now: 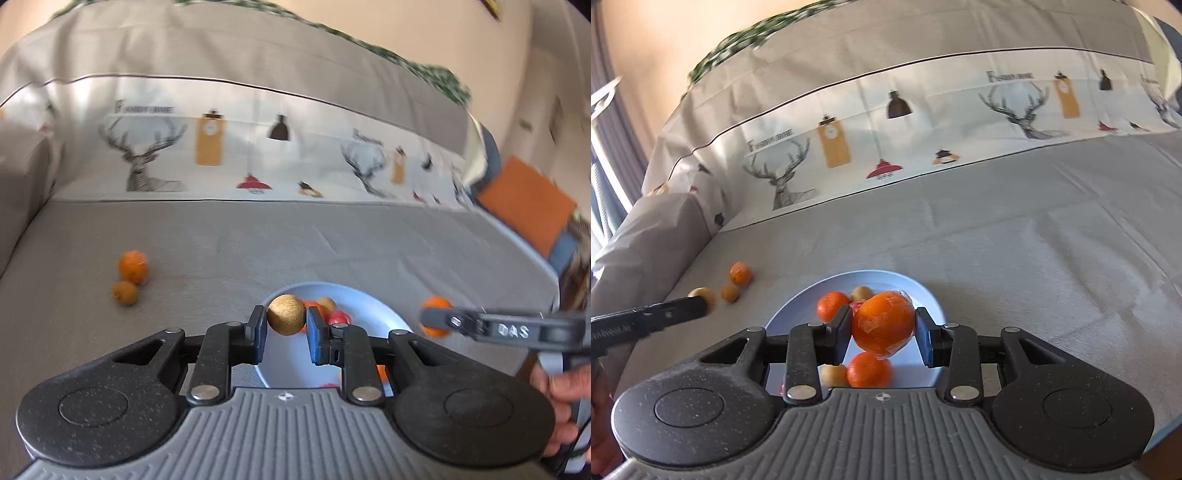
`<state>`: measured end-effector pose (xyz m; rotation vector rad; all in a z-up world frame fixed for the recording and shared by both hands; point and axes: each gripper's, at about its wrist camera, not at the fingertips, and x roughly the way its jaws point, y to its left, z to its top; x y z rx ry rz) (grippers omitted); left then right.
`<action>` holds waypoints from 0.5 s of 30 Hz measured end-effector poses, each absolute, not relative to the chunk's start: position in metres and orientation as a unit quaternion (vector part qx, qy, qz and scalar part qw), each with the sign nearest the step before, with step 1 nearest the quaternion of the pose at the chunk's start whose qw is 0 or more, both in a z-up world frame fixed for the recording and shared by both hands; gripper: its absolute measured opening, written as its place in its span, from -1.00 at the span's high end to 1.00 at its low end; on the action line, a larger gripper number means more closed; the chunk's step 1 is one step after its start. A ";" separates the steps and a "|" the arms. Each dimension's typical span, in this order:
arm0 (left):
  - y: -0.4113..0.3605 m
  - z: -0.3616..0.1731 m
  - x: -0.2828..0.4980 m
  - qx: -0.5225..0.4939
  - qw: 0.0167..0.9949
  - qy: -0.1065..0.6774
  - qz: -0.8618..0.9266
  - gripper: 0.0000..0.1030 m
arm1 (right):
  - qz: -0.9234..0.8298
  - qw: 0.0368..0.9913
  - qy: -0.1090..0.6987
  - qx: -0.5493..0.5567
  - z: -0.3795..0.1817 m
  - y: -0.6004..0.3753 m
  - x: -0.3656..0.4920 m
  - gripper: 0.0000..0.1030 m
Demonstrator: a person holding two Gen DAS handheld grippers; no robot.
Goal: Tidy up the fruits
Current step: 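Carry the tan fruit and net-wrapped orange over the blue plate with both tools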
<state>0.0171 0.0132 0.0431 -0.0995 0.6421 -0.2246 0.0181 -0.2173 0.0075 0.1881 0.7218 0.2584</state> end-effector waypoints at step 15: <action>-0.003 0.025 0.031 -0.003 0.934 0.330 -0.135 0.52 | 0.139 0.919 0.365 0.053 -0.004 -0.190 0.028 0.26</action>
